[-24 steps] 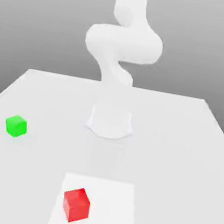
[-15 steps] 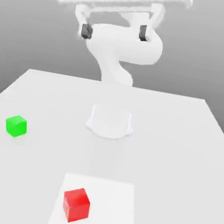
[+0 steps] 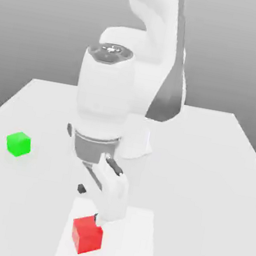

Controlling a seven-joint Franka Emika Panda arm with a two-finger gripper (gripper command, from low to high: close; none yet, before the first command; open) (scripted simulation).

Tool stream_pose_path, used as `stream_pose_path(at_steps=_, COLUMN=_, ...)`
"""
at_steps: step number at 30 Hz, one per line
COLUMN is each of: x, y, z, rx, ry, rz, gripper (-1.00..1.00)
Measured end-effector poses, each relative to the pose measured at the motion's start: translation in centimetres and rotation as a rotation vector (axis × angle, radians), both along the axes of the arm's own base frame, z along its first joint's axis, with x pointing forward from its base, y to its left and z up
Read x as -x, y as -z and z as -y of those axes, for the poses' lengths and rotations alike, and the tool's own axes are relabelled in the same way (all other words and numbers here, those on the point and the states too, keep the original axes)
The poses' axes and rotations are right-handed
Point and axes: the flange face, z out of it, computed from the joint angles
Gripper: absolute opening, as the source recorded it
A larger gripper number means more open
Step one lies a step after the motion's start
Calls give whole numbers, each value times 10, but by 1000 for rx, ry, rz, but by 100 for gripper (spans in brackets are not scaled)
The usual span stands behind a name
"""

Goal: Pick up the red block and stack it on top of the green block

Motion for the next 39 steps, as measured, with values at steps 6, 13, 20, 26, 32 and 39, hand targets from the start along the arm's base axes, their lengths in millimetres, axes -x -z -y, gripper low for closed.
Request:
stream_pose_path(at_steps=6, x=2, y=46, z=0, rx=0, ry=8, rz=-6, gripper=-100)
stream_pose_path(at_steps=13, x=1, y=31, z=0, rx=0, ry=8, rz=-5, gripper=-100)
stream_pose_path(at_steps=20, x=27, y=-21, z=67, rx=11, ry=92, rz=-6, gripper=-100)
stream_pose_path(at_steps=26, x=100, y=-34, z=173, rx=21, ry=242, rz=-12, gripper=-100)
stream_pose_path(at_steps=32, x=180, y=-44, z=231, rx=19, ry=335, rz=-15, gripper=-100)
stream_pose_path(at_steps=39, x=291, y=-50, z=270, rx=3, ry=477, rz=-9, gripper=-100)
